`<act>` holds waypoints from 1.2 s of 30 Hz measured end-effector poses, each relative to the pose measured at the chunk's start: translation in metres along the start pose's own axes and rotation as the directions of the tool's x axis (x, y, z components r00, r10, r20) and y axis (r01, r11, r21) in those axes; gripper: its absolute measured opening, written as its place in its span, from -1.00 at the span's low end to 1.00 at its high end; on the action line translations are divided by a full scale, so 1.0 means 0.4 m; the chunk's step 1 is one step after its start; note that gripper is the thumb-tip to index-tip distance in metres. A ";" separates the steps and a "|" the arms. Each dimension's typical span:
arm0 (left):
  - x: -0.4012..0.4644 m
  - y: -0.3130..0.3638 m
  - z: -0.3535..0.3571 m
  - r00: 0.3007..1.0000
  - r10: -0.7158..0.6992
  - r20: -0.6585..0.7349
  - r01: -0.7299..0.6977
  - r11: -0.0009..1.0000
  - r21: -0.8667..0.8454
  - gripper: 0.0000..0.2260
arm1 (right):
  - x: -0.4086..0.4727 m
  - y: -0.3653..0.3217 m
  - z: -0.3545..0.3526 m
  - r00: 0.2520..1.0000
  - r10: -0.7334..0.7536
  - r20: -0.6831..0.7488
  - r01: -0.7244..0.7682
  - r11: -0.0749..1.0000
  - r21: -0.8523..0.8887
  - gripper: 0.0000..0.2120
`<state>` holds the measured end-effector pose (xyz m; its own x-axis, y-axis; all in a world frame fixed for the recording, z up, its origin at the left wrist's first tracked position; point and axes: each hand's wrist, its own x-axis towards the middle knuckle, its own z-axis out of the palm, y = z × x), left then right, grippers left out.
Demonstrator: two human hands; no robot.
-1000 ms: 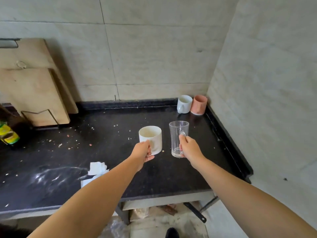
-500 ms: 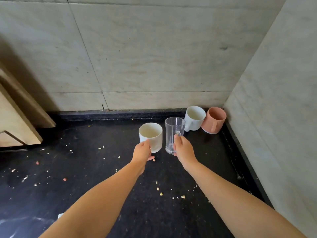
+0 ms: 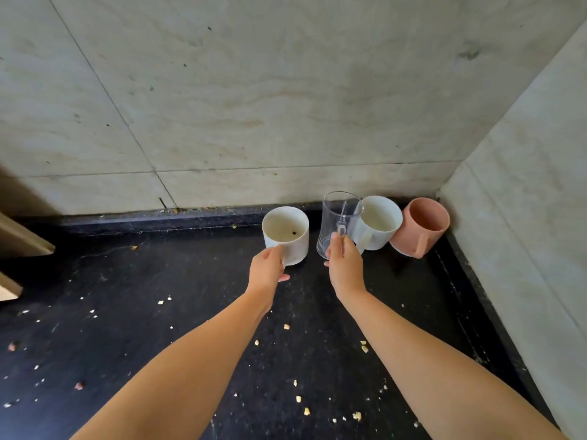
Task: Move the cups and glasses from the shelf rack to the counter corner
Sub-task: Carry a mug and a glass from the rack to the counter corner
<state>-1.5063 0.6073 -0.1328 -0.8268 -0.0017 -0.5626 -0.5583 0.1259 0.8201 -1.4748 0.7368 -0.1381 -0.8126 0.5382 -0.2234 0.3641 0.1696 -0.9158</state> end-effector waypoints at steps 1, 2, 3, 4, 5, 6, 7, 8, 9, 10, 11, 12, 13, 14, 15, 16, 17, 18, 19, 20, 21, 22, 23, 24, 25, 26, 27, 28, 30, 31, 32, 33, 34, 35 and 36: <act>0.007 -0.005 0.005 1.000 -0.005 0.005 0.005 1.000 -0.001 -0.72 | 0.003 0.005 -0.002 1.000 -0.006 0.003 0.006 1.000 -0.007 -0.73; 0.009 -0.008 0.009 1.000 -0.013 0.005 0.013 1.000 -0.010 -0.77 | 0.004 0.010 -0.003 1.000 -0.014 0.009 0.014 1.000 -0.013 -0.74; 0.009 -0.008 0.013 1.000 -0.019 0.001 0.019 1.000 -0.021 -0.81 | 0.004 0.013 -0.005 1.000 -0.022 0.017 0.022 1.000 -0.016 -0.74; 0.013 -0.006 0.021 1.000 -0.021 -0.004 0.021 0.999 -0.034 -0.83 | 0.007 0.017 -0.006 0.999 -0.031 0.024 0.031 0.999 -0.016 -0.75; 0.016 -0.005 0.027 1.000 -0.018 -0.009 0.018 0.999 -0.048 -0.85 | 0.008 0.020 -0.005 0.999 -0.036 0.029 0.037 0.999 -0.016 -0.75; 0.021 -0.004 0.031 1.000 -0.015 -0.011 0.015 0.998 -0.057 -0.86 | 0.011 0.021 -0.005 0.999 -0.031 0.033 0.032 0.999 -0.014 -0.75; 0.028 -0.004 0.038 1.000 -0.017 -0.012 0.016 0.998 -0.057 -0.87 | 0.018 0.023 -0.006 0.999 -0.018 0.034 0.018 1.000 -0.010 -0.75; 0.034 -0.003 0.042 1.000 -0.019 -0.010 0.018 0.998 -0.054 -0.84 | 0.026 0.024 -0.005 0.999 -0.002 0.034 0.002 1.000 -0.003 -0.74; 0.039 -0.003 0.045 1.000 -0.025 -0.002 0.024 0.998 -0.051 -0.81 | 0.035 0.023 -0.006 0.999 0.008 0.038 -0.008 1.000 0.002 -0.73; 0.044 -0.002 0.047 0.999 -0.032 0.008 0.033 0.998 -0.052 -0.80 | 0.045 0.022 -0.007 0.999 0.009 0.046 -0.009 1.000 -0.001 -0.71; 0.047 -0.002 0.048 0.999 -0.041 0.020 0.042 0.998 -0.056 -0.81 | 0.053 0.022 -0.009 0.998 0.008 0.060 -0.007 1.000 -0.014 -0.69; 0.050 -0.001 0.048 0.998 -0.047 0.030 0.048 0.997 -0.054 -0.81 | 0.060 0.024 -0.011 0.997 0.003 0.078 0.000 0.999 -0.036 -0.67; 0.052 0.002 0.047 0.998 -0.050 0.040 0.052 0.998 -0.048 -0.81 | 0.062 0.024 -0.015 0.995 -0.002 0.097 0.008 0.998 -0.064 -0.66; 0.055 0.004 0.045 0.998 -0.047 0.049 0.049 0.998 -0.038 -0.79 | 0.063 0.026 -0.017 0.994 -0.004 0.112 0.014 0.996 -0.089 -0.65; 0.057 0.005 0.044 0.997 -0.047 0.056 0.049 0.998 -0.028 -0.77 | 0.062 0.026 -0.020 0.993 -0.006 0.122 0.019 0.994 -0.105 -0.64; 0.060 0.007 0.044 0.997 -0.048 0.065 0.050 0.998 -0.024 -0.75 | 0.062 0.025 -0.024 0.992 -0.006 0.129 0.021 0.993 -0.115 -0.64; 0.063 0.007 0.043 0.996 -0.052 0.073 0.054 0.998 -0.029 -0.76 | 0.064 0.024 -0.026 0.990 -0.001 0.138 0.018 0.993 -0.119 -0.64; 0.064 0.004 0.042 0.996 -0.054 0.077 0.056 0.998 -0.035 -0.79 | 0.064 0.022 -0.028 0.989 0.006 0.148 0.013 0.992 -0.125 -0.65; 0.066 0.003 0.041 0.995 -0.057 0.077 0.060 0.997 -0.043 -0.81 | 0.066 0.019 -0.029 0.987 0.018 0.159 0.004 0.991 -0.137 -0.65; 0.065 0.003 0.041 0.996 -0.053 0.078 0.057 0.997 -0.051 -0.83 | 0.066 0.016 -0.032 0.986 0.034 0.165 -0.008 0.988 -0.156 -0.65; 0.065 0.004 0.042 0.995 -0.052 0.080 0.057 0.997 -0.052 -0.83 | 0.066 0.011 -0.034 0.984 0.053 0.170 -0.022 0.984 -0.179 -0.65; 0.061 0.006 0.043 0.995 -0.050 0.081 0.054 0.998 -0.045 -0.83 | 0.065 0.005 -0.039 0.983 0.066 0.173 -0.030 0.978 -0.206 -0.65; 0.058 0.008 0.044 0.996 -0.050 0.076 0.052 0.998 -0.024 -0.80 | 0.064 0.001 -0.042 0.981 0.074 0.177 -0.031 0.972 -0.234 -0.65; 0.050 0.011 0.043 0.997 -0.046 0.066 0.045 0.999 0.013 -0.76 | 0.060 -0.001 -0.047 0.981 0.076 0.181 -0.027 0.967 -0.255 -0.66; 0.044 0.010 0.041 0.998 -0.036 0.053 0.033 0.998 0.056 -0.74 | 0.052 -0.001 -0.051 0.980 0.077 0.183 -0.027 0.964 -0.263 -0.67; 0.032 0.012 0.035 0.999 -0.013 0.039 0.009 0.996 0.094 -0.71 | 0.039 -0.004 -0.059 0.980 0.076 0.184 -0.026 0.965 -0.261 -0.64; 0.025 0.009 0.029 1.000 0.003 0.026 -0.007 0.993 0.119 -0.68 | 0.026 -0.004 -0.066 0.979 0.084 0.184 -0.033 0.964 -0.263 -0.58; 0.023 0.002 0.022 1.000 0.017 0.014 -0.019 0.989 0.143 -0.67 | 0.013 -0.001 -0.070 0.978 0.095 0.188 -0.038 0.959 -0.282 -0.52; 0.001 -0.004 0.002 0.999 0.046 -0.003 -0.044 0.973 0.226 -0.68 | -0.024 -0.004 -0.088 0.972 0.098 0.213 -0.009 0.924 -0.383 -0.43; -0.009 -0.009 -0.008 0.998 0.069 -0.007 -0.064 0.953 0.296 -0.68 | -0.041 -0.004 -0.096 0.968 0.093 0.235 0.025 0.889 -0.457 -0.41; -0.025 -0.014 -0.018 0.994 0.106 -0.003 -0.097 0.922 0.376 -0.68 | -0.063 -0.007 -0.106 0.961 0.075 0.267 0.084 0.838 -0.539 -0.41; -0.040 -0.019 -0.027 0.990 0.140 0.015 -0.131 0.880 0.456 -0.68 | -0.082 -0.008 -0.115 0.949 0.051 0.310 0.163 0.764 -0.625 -0.42; -0.059 -0.024 -0.035 0.982 0.181 0.044 -0.177 0.828 0.532 -0.68 | -0.099 -0.009 -0.124 0.934 0.023 0.356 0.252 0.664 -0.704 -0.43; -0.086 -0.025 -0.042 0.973 0.217 0.081 -0.221 0.767 0.602 -0.68 | -0.120 -0.012 -0.133 0.914 -0.008 0.405 0.344 0.545 -0.765 -0.44; -0.108 -0.029 -0.048 0.960 0.250 0.122 -0.267 0.701 0.661 -0.67 | -0.136 -0.012 -0.141 0.892 -0.034 0.451 0.421 0.428 -0.800 -0.45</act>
<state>-1.4654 0.5870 -0.1159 -0.9254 0.1510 -0.3477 -0.1248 0.7448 0.6555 -1.4067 0.7532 -0.1028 -0.9424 0.1018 -0.3185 0.1775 0.9595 -0.2186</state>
